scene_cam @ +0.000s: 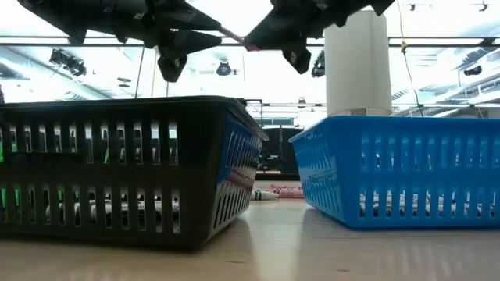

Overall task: Sort crayons
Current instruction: Put the pink crayon into the green basket

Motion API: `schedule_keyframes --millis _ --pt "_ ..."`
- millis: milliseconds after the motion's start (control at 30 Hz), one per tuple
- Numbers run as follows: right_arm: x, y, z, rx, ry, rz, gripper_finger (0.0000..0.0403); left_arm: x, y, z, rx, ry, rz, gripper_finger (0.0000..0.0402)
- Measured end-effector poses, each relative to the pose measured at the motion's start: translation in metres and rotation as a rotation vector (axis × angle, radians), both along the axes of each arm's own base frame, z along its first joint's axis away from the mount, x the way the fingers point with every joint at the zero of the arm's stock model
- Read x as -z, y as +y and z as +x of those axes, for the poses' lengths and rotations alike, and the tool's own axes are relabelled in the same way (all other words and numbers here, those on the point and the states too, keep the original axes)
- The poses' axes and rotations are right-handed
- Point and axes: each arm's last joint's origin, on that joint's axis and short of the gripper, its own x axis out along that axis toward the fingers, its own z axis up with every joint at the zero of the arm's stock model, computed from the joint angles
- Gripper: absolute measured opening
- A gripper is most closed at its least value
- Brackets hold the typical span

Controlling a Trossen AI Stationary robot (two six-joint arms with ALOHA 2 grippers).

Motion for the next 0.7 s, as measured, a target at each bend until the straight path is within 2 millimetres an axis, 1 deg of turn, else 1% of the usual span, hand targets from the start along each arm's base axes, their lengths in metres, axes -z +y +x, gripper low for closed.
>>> schedule_keyframes --millis 133,600,700 --pt "-0.0041 -0.0010 0.0019 0.036 -0.046 -0.018 0.0030 0.0002 -0.0001 0.0014 -0.001 -0.014 -0.003 0.0117" --pt "-0.0031 -0.0003 0.0015 0.029 -0.037 -0.021 0.0030 -0.0049 0.0015 0.0019 -0.052 -0.065 -0.032 0.0116" --pt "-0.0032 -0.0003 0.0015 0.028 -0.038 -0.022 0.0030 -0.0045 0.0015 0.0018 -0.054 -0.061 -0.045 0.0104"
